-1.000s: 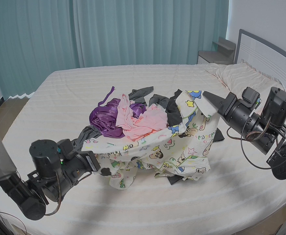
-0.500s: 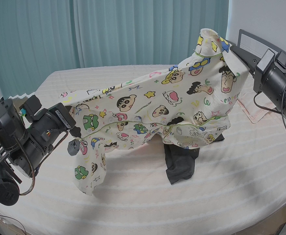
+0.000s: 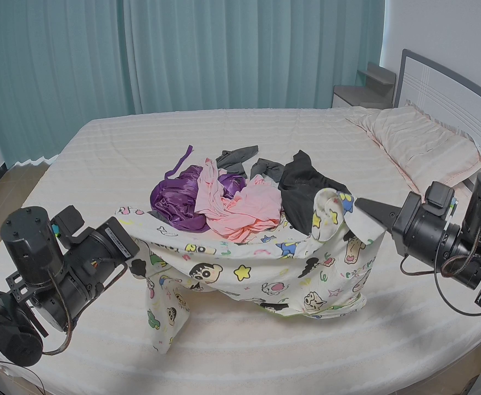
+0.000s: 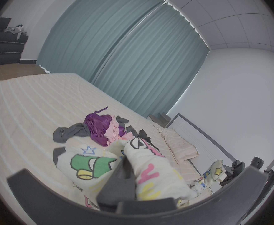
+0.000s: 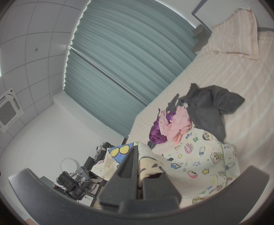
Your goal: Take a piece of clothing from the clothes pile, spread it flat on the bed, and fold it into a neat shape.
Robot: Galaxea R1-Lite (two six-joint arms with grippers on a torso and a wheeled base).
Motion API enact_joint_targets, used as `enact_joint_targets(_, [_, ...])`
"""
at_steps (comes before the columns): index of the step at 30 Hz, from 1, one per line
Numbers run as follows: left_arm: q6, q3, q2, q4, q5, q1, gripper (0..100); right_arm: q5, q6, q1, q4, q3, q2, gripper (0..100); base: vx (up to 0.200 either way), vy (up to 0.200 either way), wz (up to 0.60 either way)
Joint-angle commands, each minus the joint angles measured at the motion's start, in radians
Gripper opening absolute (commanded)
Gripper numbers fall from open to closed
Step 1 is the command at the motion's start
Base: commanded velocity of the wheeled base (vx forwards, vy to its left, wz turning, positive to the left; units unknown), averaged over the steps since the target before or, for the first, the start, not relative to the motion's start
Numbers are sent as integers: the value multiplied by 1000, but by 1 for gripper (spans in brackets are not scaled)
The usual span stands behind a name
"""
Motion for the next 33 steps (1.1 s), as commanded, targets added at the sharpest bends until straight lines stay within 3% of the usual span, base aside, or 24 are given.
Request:
enact_joint_targets(1, [-11,15,52,-1,3,-31,0,3,49,9,-37,36,61,0,0,0,0])
enact_joint_targets(7, [-16,15,90,-2,42,-56,0,3,86,23,-141,101,63,0,0,0,0])
enact_joint_targets(15, [-16,15,92,-14,95,-74,0,1,87,21,-154,101,51,0,-200,0,0])
enact_joint_targets(23, [-16,15,90,-14,95,-74,0,-7,86,21,-154,99,52,0,-200,0,0])
enact_joint_targets(33, [-17,6,90,-33,114,-74,0,-10,86,21,-155,99,49,0,0,0,0])
